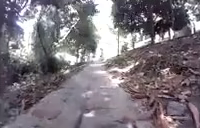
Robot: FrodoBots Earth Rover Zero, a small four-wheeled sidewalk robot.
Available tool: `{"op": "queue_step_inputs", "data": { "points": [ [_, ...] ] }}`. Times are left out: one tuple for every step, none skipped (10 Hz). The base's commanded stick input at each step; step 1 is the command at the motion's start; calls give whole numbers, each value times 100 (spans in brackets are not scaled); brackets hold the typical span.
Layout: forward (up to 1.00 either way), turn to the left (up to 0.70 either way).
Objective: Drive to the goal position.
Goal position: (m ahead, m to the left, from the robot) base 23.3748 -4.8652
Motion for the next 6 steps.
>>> {"op": "queue_step_inputs", "data": {
  "points": [
    [100,0],
    [100,0],
    [100,0],
    [100,0],
    [100,0],
    [100,0]
  ]
}}
